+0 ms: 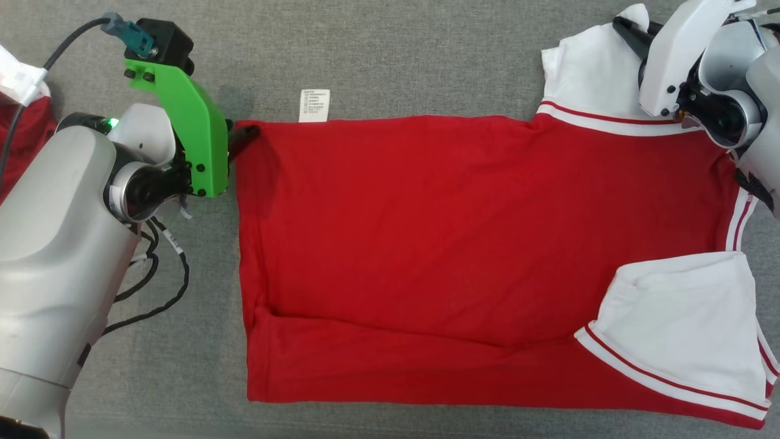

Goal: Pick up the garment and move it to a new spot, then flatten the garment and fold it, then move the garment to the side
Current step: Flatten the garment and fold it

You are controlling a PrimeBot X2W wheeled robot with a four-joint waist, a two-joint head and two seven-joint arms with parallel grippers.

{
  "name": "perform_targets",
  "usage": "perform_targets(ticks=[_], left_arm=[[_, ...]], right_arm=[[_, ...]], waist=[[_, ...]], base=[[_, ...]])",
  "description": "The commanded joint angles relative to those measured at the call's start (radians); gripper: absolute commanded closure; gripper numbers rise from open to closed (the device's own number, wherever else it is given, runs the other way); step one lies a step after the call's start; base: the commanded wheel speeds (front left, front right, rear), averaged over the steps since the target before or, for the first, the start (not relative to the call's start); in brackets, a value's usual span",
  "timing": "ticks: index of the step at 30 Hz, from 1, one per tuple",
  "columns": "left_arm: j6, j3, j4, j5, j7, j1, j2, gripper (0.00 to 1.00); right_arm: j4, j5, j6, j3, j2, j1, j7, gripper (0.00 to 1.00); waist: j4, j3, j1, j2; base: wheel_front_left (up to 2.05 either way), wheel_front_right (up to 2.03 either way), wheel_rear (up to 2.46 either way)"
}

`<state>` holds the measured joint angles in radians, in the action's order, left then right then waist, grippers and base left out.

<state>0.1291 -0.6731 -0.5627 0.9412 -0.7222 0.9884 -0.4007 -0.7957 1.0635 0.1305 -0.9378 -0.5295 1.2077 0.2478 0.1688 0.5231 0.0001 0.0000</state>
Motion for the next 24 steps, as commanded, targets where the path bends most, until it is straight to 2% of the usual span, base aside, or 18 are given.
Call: perform_targets(ticks=[1,6,13,19,24], left_arm=[[0.003,-0.013,-0.013,0.014,0.013,-0.003,-0.003,1.00],[0.001,-0.022,-0.041,0.020,0.067,0.007,-0.035,1.00],[0.001,-0.050,-0.077,0.036,0.114,-0.004,-0.051,1.00],[0.001,-0.080,-0.088,0.055,0.146,-0.020,-0.061,1.00],[0.001,-0.109,-0.076,0.084,0.150,-0.044,-0.087,1.00]], right_arm=[[-0.005,0.011,0.000,-0.011,-0.006,0.005,-0.039,1.00],[-0.046,0.026,0.000,-0.039,-0.009,0.022,-0.172,1.00],[-0.110,0.055,0.000,-0.069,0.012,0.023,-0.291,1.00],[-0.091,0.109,0.000,-0.109,0.015,-0.015,-0.309,1.00],[-0.021,0.154,0.000,-0.152,-0.025,-0.053,-0.325,1.00]], waist=[[-0.001,-0.009,-0.0001,0.0000],[-0.006,-0.042,-0.0001,0.0000],[-0.020,-0.091,-0.0001,0.0000],[-0.036,-0.145,-0.0001,0.0000],[-0.053,-0.203,-0.0001,0.0000]], base=[[0.00,0.00,0.00],[0.00,0.00,0.00],[0.00,0.00,0.00],[0.00,0.00,0.00],[0.00,0.00,0.00]])
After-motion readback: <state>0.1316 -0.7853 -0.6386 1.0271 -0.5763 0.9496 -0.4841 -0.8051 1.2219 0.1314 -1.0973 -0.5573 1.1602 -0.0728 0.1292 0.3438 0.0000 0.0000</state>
